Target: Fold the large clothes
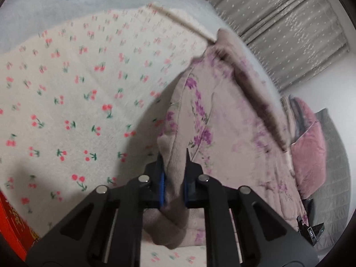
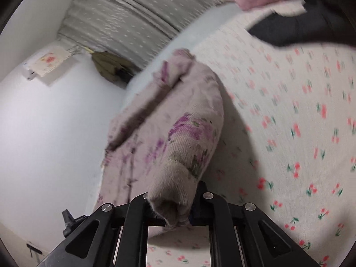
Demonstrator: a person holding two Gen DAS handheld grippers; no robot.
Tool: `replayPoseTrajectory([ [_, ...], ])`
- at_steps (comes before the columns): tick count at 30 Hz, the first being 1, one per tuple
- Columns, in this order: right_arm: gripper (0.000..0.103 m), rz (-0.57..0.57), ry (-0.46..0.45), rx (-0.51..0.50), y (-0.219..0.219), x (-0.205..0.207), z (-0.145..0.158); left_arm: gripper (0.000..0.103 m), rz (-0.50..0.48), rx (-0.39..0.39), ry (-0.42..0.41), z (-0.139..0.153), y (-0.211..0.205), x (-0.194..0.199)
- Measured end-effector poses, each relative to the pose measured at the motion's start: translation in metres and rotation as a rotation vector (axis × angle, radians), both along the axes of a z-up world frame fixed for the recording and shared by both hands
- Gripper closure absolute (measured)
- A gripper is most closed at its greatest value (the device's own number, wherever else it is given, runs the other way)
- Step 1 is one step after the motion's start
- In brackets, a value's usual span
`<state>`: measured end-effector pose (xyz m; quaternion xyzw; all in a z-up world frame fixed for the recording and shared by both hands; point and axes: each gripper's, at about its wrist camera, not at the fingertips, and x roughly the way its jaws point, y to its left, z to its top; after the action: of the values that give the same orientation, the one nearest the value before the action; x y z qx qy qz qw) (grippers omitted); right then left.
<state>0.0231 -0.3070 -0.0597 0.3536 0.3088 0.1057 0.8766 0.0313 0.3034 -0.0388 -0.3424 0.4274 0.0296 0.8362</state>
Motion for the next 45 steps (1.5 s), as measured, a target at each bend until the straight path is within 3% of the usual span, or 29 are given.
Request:
replayPoseTrajectory([
  [6, 0.093, 0.024, -0.175, -0.053, 0.007, -0.046, 0.061, 0.09, 0.007, 0.04, -0.09, 0.065, -0.01, -0.041],
  [10, 0.093, 0.053, -0.244, -0.073, 0.003, -0.095, 0.09, 0.09, -0.048, 0.032, -0.149, 0.105, -0.018, -0.104],
  [13, 0.093, 0.059, -0.303, -0.084, -0.002, -0.132, 0.108, 0.09, -0.082, 0.067, -0.192, 0.126, -0.03, -0.139],
  [16, 0.093, 0.069, -0.329, -0.085, 0.0, -0.149, 0.112, 0.09, -0.083, 0.086, -0.176, 0.12, -0.033, -0.144],
  [18, 0.092, 0.075, -0.262, -0.091, 0.002, -0.139, 0.096, 0.089, -0.067, 0.086, -0.117, 0.1, -0.031, -0.133],
  [21, 0.092, 0.055, -0.119, -0.043, -0.009, -0.118, 0.061, 0.089, -0.066, 0.023, -0.018, 0.064, -0.026, -0.118],
  [25, 0.092, 0.005, -0.095, -0.006, -0.018, -0.113, 0.042, 0.089, -0.063, 0.009, -0.034, 0.061, -0.026, -0.106],
  [30, 0.092, 0.004, -0.146, -0.005, -0.015, -0.077, 0.065, 0.089, -0.055, -0.02, -0.123, 0.094, -0.03, -0.077],
  [33, 0.092, 0.022, -0.185, -0.014, -0.006, -0.039, 0.085, 0.089, -0.053, -0.01, -0.169, 0.114, -0.038, -0.037],
  [35, 0.091, 0.022, -0.178, 0.008, -0.006, 0.0, 0.093, 0.088, -0.035, -0.033, -0.157, 0.119, -0.039, 0.002],
  [37, 0.091, 0.013, -0.129, 0.064, -0.012, 0.044, 0.094, 0.085, -0.035, -0.035, -0.143, 0.122, -0.039, 0.048],
  [40, 0.088, -0.027, -0.047, 0.008, -0.017, 0.111, 0.087, 0.072, -0.084, 0.028, -0.108, 0.11, -0.043, 0.119],
  [41, 0.086, -0.046, 0.012, 0.01, -0.021, 0.134, 0.076, 0.065, -0.072, 0.016, -0.078, 0.098, -0.036, 0.139],
  [43, 0.084, -0.086, 0.205, 0.045, -0.035, 0.168, 0.045, 0.065, -0.017, -0.017, -0.007, 0.077, -0.018, 0.16],
  [45, 0.083, -0.111, 0.348, 0.061, -0.048, 0.183, 0.024, 0.065, 0.036, -0.016, 0.01, 0.066, 0.003, 0.161],
])
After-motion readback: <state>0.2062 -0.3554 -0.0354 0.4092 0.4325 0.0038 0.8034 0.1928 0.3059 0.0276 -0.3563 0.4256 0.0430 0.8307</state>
